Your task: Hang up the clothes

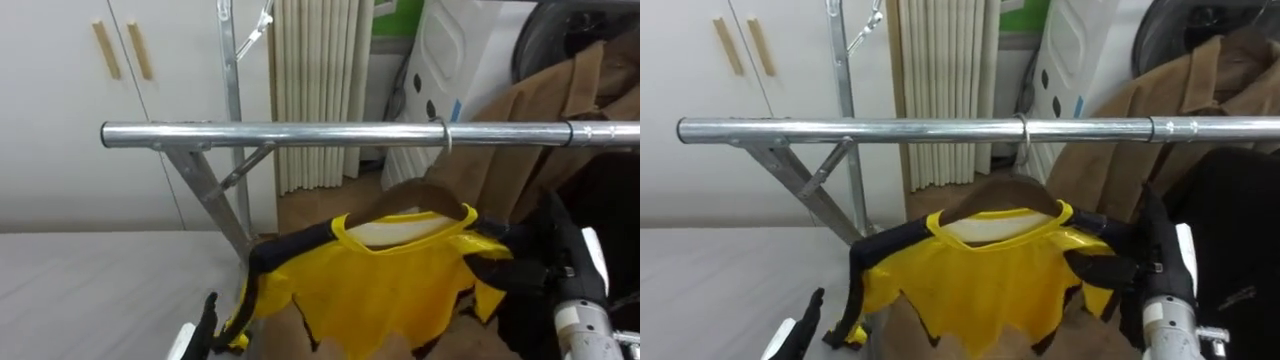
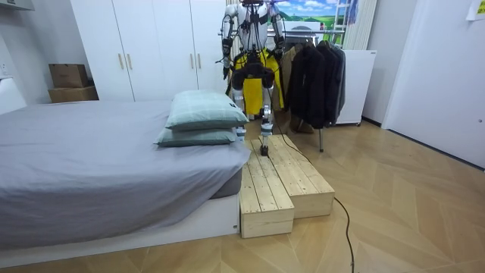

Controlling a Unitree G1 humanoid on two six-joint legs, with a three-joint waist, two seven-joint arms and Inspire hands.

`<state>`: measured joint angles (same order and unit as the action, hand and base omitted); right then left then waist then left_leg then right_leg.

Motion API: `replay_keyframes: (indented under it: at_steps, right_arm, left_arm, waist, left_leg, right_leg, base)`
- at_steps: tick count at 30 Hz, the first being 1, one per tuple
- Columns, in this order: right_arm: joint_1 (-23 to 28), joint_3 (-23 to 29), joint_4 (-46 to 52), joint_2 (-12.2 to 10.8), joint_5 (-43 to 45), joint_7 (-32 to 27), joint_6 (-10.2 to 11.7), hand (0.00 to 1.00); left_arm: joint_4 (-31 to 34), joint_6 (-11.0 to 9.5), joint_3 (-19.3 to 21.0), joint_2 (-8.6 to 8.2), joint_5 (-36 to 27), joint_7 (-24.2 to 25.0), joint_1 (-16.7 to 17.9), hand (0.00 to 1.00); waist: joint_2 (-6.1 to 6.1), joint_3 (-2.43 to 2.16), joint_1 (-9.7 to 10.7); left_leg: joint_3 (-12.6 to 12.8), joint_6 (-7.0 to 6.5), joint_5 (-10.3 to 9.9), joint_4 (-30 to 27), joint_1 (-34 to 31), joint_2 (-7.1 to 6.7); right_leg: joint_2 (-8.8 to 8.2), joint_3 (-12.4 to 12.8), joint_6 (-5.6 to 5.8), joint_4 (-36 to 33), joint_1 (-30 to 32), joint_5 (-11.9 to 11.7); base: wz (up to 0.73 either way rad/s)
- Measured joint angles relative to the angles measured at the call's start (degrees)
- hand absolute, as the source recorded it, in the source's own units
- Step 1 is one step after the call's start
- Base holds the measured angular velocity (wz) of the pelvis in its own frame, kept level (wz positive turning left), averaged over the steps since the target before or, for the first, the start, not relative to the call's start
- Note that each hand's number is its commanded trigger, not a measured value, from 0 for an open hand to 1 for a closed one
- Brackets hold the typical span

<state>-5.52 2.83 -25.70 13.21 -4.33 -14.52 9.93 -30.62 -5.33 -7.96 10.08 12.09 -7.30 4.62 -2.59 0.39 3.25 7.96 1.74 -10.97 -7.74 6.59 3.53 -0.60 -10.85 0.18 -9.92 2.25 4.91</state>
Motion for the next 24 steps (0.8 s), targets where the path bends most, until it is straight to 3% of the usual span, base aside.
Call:
replay_keyframes:
  at_steps: [9, 19, 24]
  right_arm:
    - [1.50, 0.98, -0.17, 0.12, -1.95, -1.69, 0.01, 0.00]
    - [5.33, 0.94, -4.12, 0.14, -2.25, -1.52, 0.00, 0.00]
    - [7.57, 1.02, -6.86, 0.12, -2.41, -1.70, 0.06, 0.00]
  left_arm:
    - [-0.18, -0.03, 0.85, 0.13, 0.14, -0.10, 0.01, 0.00]
    - [-2.22, -0.06, 1.04, 0.62, 2.06, -1.19, 0.52, 0.00]
    - [-5.24, -1.26, 1.08, 0.62, 2.35, -1.88, 1.22, 0.00]
  waist:
    - [-0.01, -0.01, 0.77]
    - [0.48, 0.00, 1.07]
    - [0.64, -0.12, 1.24]
  left_leg:
    - [0.30, 0.00, 0.00, 0.00, 0.24, 0.19]
    - [2.25, 0.08, -0.04, 0.01, 0.99, 1.05]
    - [3.06, 0.08, -0.04, 0.01, 1.04, 1.14]
  right_leg:
    - [0.22, 0.09, -0.02, -0.03, 0.18, -0.02]
    - [1.29, 1.31, -0.05, 0.11, -0.07, -0.03]
    - [1.37, 1.41, -0.14, 0.13, -0.21, -0.05]
  base:
    - [-0.01]
    - [-0.07]
    - [-0.03]
